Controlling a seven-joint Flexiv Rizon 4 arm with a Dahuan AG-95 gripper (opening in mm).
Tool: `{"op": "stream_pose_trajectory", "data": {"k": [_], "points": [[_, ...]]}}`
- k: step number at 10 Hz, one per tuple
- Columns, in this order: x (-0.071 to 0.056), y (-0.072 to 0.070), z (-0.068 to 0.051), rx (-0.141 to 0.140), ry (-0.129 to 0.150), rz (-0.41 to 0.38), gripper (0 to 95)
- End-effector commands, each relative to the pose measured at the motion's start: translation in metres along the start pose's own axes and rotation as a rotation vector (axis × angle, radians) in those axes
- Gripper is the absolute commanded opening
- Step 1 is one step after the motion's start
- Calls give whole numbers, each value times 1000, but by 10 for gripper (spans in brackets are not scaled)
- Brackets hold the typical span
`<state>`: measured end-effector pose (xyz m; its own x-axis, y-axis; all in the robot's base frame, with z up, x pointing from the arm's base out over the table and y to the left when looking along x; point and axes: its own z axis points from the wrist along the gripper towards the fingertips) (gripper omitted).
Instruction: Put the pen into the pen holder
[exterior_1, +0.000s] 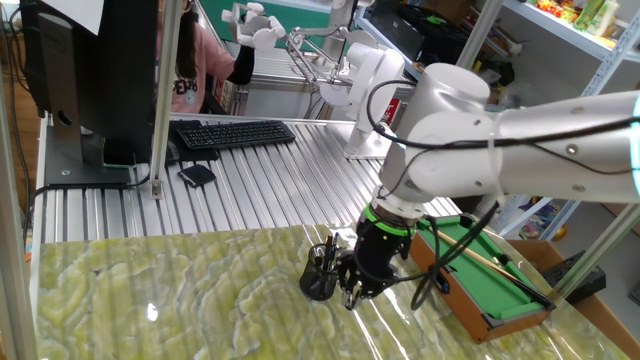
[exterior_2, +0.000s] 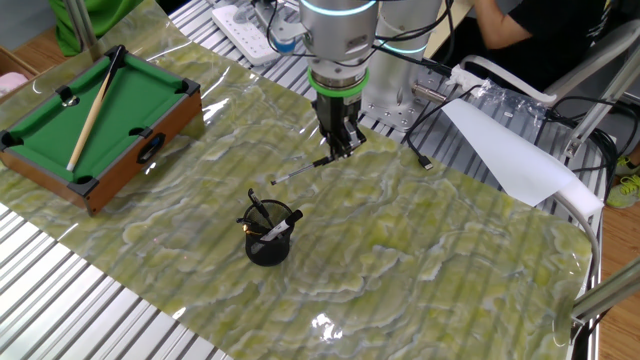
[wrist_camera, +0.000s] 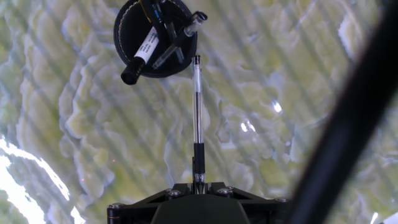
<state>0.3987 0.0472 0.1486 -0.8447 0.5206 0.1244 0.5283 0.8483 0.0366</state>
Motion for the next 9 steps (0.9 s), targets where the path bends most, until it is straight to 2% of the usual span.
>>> {"op": "stream_pose_trajectory", "data": {"k": [1, 5, 6, 7, 9], "points": [[-1, 1, 1, 1, -1, 5, 0], [0, -2, -7, -1, 2, -7, 0], [1, -5, -12, 6, 15, -5, 0], [2, -8, -19, 21, 40, -3, 0], [3, -19, -39, 35, 81, -8, 0]]}}
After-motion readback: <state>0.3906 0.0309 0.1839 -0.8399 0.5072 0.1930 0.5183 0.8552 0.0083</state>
